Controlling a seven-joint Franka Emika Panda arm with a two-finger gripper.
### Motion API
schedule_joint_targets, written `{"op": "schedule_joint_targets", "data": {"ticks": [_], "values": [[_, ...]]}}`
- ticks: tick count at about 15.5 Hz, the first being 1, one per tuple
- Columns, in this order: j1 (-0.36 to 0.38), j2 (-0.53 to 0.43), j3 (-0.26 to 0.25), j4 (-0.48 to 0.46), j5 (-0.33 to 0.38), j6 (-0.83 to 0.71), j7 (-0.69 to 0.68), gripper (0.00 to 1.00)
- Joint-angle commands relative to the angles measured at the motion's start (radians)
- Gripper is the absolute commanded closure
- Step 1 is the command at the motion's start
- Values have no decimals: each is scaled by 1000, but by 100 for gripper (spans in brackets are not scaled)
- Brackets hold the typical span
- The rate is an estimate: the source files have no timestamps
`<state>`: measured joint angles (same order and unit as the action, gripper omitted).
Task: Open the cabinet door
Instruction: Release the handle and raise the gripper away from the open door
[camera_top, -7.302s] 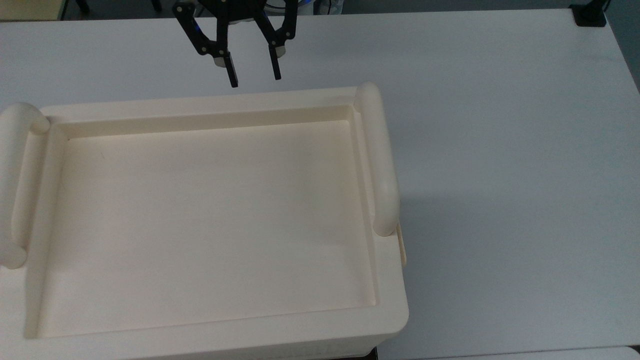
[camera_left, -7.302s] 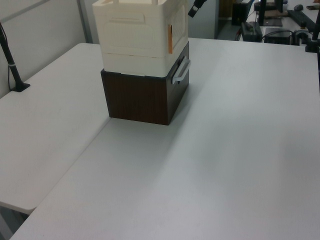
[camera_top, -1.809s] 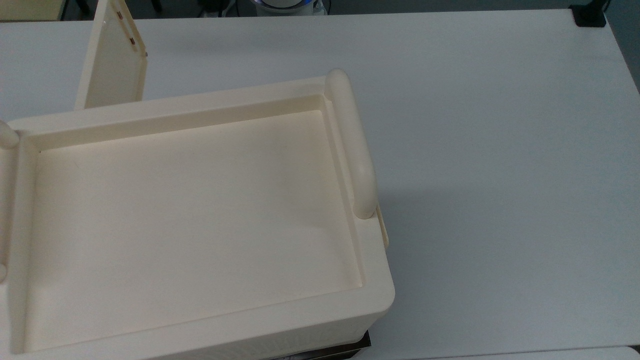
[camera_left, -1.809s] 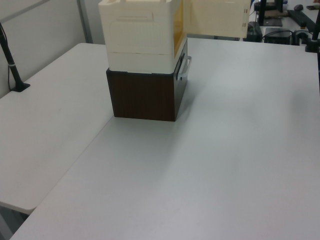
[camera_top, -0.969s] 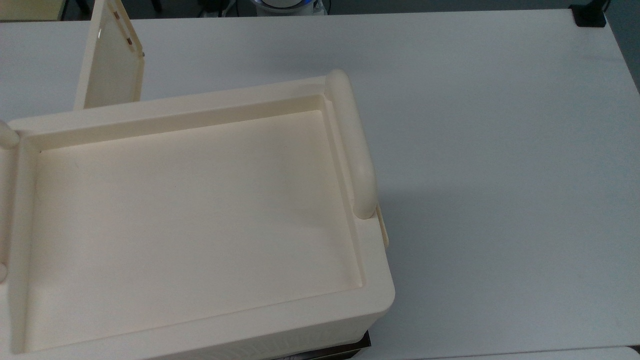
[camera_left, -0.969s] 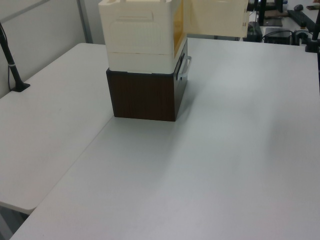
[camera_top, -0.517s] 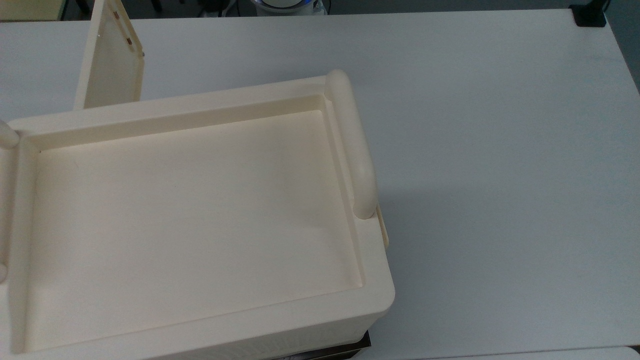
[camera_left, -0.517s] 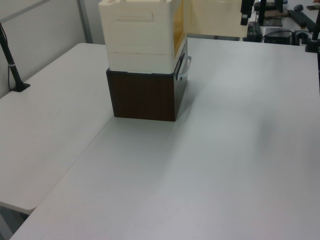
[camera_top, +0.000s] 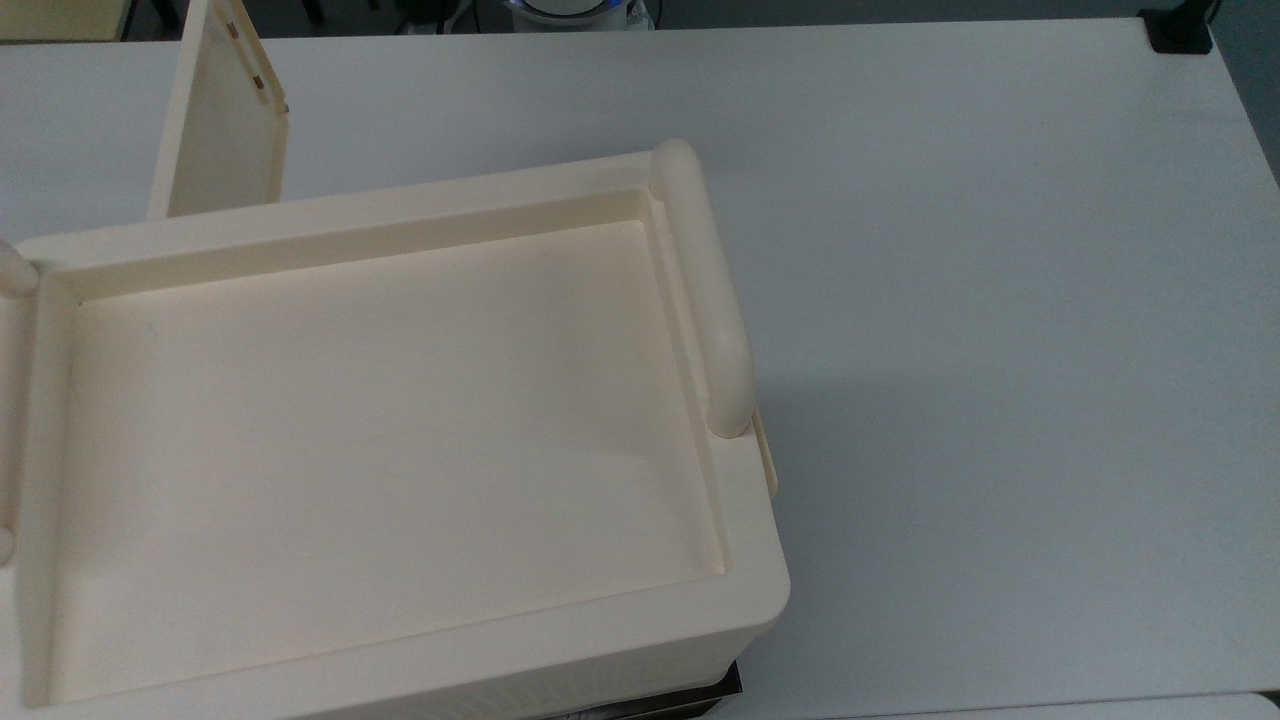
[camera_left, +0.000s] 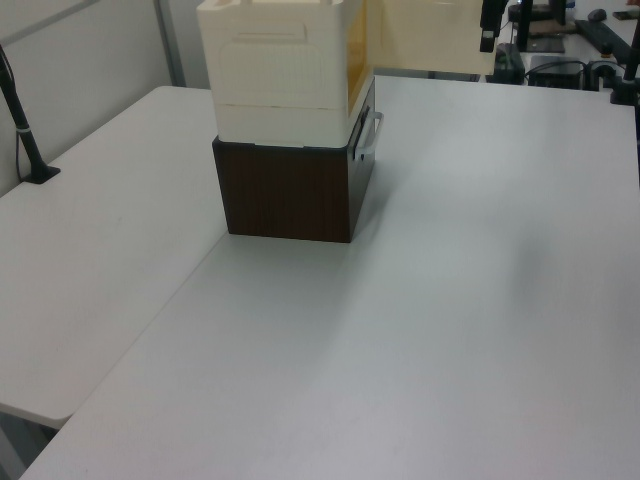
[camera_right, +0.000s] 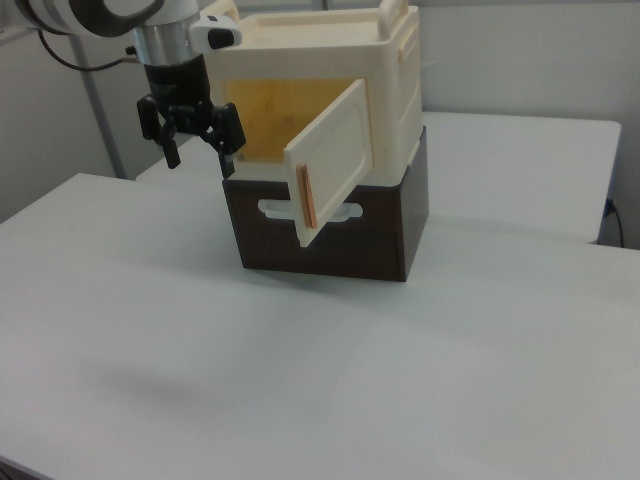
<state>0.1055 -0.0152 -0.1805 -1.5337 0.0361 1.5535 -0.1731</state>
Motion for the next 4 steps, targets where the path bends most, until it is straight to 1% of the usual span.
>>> {"op": "schedule_joint_targets", "data": {"ticks": [1, 4], "values": [[-12, -12, 15, -11, -13, 19, -20, 0], [-12, -12, 15, -11, -13, 19, -22, 0]]}}
